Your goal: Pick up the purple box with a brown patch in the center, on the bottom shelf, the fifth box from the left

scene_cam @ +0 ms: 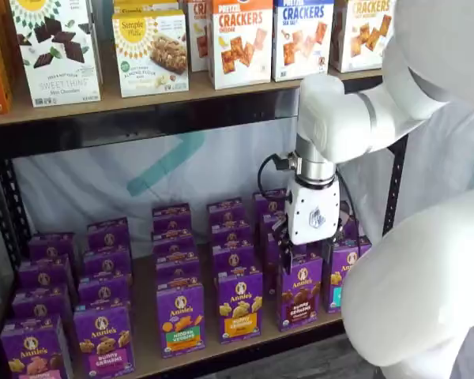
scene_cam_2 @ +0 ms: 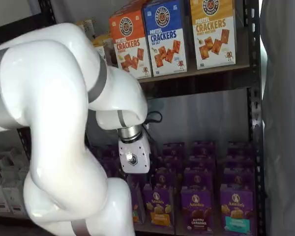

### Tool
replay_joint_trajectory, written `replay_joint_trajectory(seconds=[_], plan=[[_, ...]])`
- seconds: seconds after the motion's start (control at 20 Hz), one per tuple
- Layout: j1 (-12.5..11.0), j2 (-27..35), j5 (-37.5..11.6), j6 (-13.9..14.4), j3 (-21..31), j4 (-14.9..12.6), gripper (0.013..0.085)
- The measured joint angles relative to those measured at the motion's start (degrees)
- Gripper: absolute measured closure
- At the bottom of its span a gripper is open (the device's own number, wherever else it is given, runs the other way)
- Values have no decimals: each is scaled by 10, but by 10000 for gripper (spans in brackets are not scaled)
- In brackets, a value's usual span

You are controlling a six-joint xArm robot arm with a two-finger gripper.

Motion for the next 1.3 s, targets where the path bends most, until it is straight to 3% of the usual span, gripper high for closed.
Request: replay_joint_trajectory(seconds=[0.35,0.65,0.9,1.05,1.3], plan=[[-6,83,-98,-8,6,2,130],[-18,187,-202,-38,-3,21,130],[-35,274,-268,-73,-26,38,130],[-49,331,-307,-76,-47,25,130],[-67,418,-338,-106,-95,37,130]])
